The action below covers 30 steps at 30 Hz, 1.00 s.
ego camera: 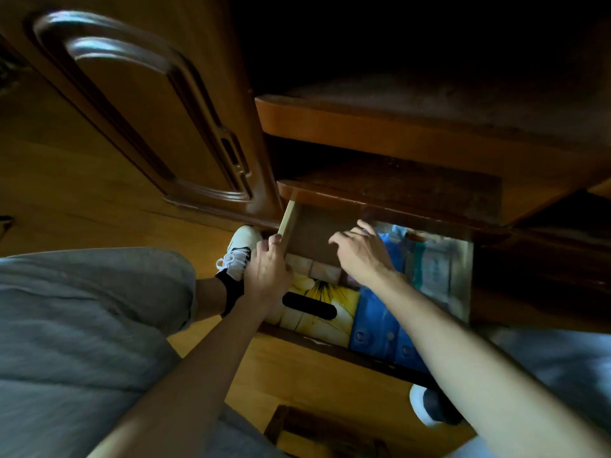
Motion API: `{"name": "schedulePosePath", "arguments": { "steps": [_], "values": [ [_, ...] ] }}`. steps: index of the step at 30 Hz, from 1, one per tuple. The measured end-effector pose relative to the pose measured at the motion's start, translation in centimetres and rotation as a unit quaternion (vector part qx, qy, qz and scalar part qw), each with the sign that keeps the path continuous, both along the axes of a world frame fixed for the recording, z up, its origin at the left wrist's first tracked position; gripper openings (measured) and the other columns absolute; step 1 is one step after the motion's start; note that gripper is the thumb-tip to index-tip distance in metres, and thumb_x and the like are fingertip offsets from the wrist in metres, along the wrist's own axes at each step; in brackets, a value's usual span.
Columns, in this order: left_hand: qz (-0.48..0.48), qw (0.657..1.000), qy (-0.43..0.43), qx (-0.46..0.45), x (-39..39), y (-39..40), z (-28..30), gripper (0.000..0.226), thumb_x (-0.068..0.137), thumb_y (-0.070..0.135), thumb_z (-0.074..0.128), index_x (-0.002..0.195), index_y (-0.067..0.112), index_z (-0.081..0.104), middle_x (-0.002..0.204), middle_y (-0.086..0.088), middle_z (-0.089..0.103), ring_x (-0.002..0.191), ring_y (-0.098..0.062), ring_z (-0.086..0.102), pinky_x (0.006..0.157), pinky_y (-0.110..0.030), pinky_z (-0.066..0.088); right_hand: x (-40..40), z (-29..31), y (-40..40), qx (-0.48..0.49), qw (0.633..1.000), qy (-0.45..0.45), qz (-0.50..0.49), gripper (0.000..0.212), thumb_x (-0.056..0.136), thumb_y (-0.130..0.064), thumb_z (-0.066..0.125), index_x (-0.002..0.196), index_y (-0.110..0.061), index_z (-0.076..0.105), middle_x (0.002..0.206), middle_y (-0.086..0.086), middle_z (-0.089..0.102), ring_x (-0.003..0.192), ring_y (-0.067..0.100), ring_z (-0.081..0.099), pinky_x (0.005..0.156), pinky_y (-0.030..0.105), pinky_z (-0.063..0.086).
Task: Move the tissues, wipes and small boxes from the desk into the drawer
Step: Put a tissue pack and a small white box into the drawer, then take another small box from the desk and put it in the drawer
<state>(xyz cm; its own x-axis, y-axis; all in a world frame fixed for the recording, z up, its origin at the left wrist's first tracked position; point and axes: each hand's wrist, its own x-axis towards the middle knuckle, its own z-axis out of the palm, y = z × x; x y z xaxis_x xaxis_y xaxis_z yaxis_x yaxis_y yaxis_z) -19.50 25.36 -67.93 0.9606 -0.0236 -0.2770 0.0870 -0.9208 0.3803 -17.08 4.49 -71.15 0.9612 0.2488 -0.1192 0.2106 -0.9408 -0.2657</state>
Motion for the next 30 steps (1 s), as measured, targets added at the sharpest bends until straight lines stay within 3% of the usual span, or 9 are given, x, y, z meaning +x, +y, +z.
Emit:
{"name": "schedulePosePath", "arguments": {
  "steps": [3,8,10,13,16,19,22,26,30],
  "values": [
    [-0.031,0.999,-0.037,-0.011,1.0,-2.3,4.1,0.061,0.090,0.020,0.060,0.146,0.014,0.037,0.131,-0.013,0.051,0.117,-0.036,0.054,0.087,-0.048,0.052,-0.9,4.9,-2.7,0.053,0.999,-0.001,-0.013,0.029,0.094,-0.014,0.058,0.117,-0.025,0.071,0.113,0.003,0.075,0.107,0.027,0.065,0.086,0.036,0.048],
    [-0.117,0.982,-0.144,-0.022,2.3,-4.8,12.8,0.042,0.090,0.032,0.056,0.132,0.030,0.055,0.121,0.001,0.064,0.105,-0.026,0.066,0.080,-0.036,0.054,-3.9,13.3,-7.6,0.093,0.993,-0.058,-0.054,0.028,0.094,-0.017,0.058,0.112,-0.033,0.071,0.116,-0.009,0.073,0.107,0.017,0.067,0.081,0.027,0.048],
    [-0.162,0.954,-0.247,-0.041,2.4,-5.8,17.1,0.028,0.092,0.032,0.058,0.119,0.034,0.065,0.109,0.008,0.071,0.092,-0.016,0.069,0.066,-0.023,0.052,-5.2,17.9,-9.6,0.101,0.985,-0.129,-0.062,0.031,0.095,-0.015,0.058,0.118,-0.033,0.068,0.121,-0.015,0.070,0.107,0.012,0.067,0.082,0.025,0.050],
    [-0.202,0.893,-0.397,-0.071,3.0,-7.7,24.1,0.015,0.092,0.029,0.062,0.103,0.034,0.071,0.082,0.014,0.071,0.069,-0.004,0.065,0.055,-0.003,0.028,-6.3,24.8,-12.3,0.115,0.953,-0.274,-0.063,0.033,0.095,-0.011,0.060,0.122,-0.028,0.067,0.123,-0.014,0.069,0.097,0.011,0.071,0.076,0.030,0.058],
    [-0.193,0.850,-0.478,-0.113,4.4,-10.1,30.8,0.014,0.089,0.033,0.058,0.096,0.036,0.070,0.062,0.016,0.058,0.059,-0.002,0.057,0.048,-0.013,0.035,-6.2,30.9,-14.6,0.049,0.922,-0.381,-0.037,0.035,0.095,-0.012,0.058,0.125,-0.026,0.066,0.125,-0.013,0.066,0.098,0.006,0.067,0.070,0.024,0.057],
    [-0.197,0.845,-0.483,-0.118,6.6,-13.0,36.0,0.013,0.086,0.032,0.059,0.092,0.035,0.069,0.069,0.011,0.066,0.066,-0.011,0.063,0.056,-0.023,0.045,-4.8,35.7,-17.1,-0.097,0.903,-0.419,-0.021,0.037,0.095,-0.017,0.056,0.131,-0.022,0.062,0.130,-0.004,0.059,0.112,0.016,0.058,0.084,0.029,0.052],
    [-0.218,0.855,-0.460,-0.101,9.6,-15.7,39.2,0.014,0.086,0.031,0.059,0.094,0.034,0.070,0.082,0.007,0.071,0.079,-0.019,0.066,0.063,-0.028,0.046,-3.1,39.2,-19.2,-0.096,0.919,-0.370,-0.100,0.031,0.099,-0.038,0.054,0.123,-0.023,0.066,0.125,-0.004,0.064,0.117,0.021,0.057,0.092,0.038,0.048],
    [-0.227,0.874,-0.419,-0.098,14.8,-19.5,40.8,0.015,0.086,0.031,0.058,0.094,0.034,0.070,0.088,0.010,0.067,0.087,-0.020,0.065,0.064,-0.027,0.040,-0.9,41.7,-21.5,-0.049,0.927,-0.340,-0.148,0.033,0.100,-0.050,0.049,0.086,-0.027,0.067,0.088,-0.012,0.066,0.094,0.014,0.063,0.073,0.035,0.051],
    [-0.240,0.889,-0.384,-0.072,19.9,-23.0,40.2,0.017,0.086,0.029,0.057,0.096,0.032,0.070,0.097,0.009,0.064,0.100,-0.019,0.060,0.072,-0.031,0.046,1.2,42.8,-22.6,-0.118,0.925,-0.351,-0.082,0.024,0.092,-0.042,0.054,0.078,-0.026,0.066,0.079,-0.010,0.067,0.078,0.014,0.066,0.064,0.032,0.051]
  ]
}}
